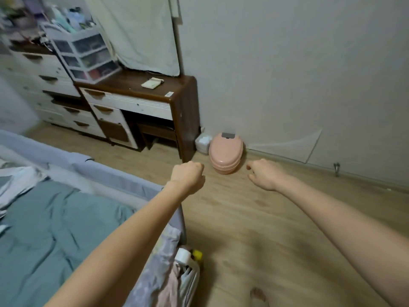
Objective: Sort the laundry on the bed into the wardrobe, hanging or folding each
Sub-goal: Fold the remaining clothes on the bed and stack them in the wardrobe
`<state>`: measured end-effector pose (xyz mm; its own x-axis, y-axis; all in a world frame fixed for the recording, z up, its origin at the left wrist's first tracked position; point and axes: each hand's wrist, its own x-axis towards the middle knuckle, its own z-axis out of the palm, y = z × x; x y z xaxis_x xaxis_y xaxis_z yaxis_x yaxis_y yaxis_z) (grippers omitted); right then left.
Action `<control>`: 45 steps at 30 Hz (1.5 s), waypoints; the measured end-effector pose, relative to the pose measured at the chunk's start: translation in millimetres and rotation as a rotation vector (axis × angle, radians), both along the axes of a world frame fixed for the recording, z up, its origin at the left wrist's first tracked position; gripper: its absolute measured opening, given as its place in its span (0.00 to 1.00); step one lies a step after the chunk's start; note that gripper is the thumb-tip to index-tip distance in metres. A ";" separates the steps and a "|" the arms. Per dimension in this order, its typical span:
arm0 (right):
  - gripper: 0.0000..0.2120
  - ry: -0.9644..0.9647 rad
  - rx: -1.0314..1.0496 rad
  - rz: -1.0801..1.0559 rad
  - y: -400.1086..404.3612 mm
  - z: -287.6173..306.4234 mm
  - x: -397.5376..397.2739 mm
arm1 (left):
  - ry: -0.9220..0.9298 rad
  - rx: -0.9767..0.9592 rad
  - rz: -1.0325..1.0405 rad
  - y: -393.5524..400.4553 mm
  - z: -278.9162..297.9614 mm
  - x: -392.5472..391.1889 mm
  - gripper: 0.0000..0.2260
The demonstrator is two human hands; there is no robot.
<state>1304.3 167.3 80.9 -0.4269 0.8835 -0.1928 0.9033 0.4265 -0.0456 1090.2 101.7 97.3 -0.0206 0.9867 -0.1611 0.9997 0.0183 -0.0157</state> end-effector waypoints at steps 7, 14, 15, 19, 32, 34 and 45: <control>0.16 -0.068 -0.027 0.178 180.2 8.6 -67.2 | -0.076 -0.050 0.280 125.1 -2.9 -53.9 0.10; 0.09 -0.017 0.043 0.468 299.2 6.3 -204.1 | -0.027 -0.027 0.502 207.0 -27.0 -172.6 0.10; 0.10 -0.004 0.071 0.508 315.9 4.9 -227.6 | -0.020 -0.020 0.529 220.5 -30.0 -193.0 0.10; 0.12 0.024 0.126 0.593 372.4 8.7 -318.8 | 0.012 0.102 0.647 275.5 -24.0 -270.4 0.13; 0.16 0.124 0.115 1.148 425.8 11.4 -686.6 | 0.150 0.189 1.099 287.6 -10.5 -525.7 0.11; 0.16 0.145 0.097 1.243 414.5 14.8 -752.3 | 0.165 0.154 1.264 270.3 -8.7 -569.5 0.11; 0.16 0.183 0.020 1.743 277.1 16.1 -1024.9 | 0.131 -0.042 2.038 104.7 -21.7 -675.2 0.15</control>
<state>279.4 444.4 97.0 -0.8079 -0.5883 -0.0334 -0.5855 0.8078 -0.0683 415.0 206.4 75.6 -0.8739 -0.4787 -0.0842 -0.4704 0.8766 -0.1014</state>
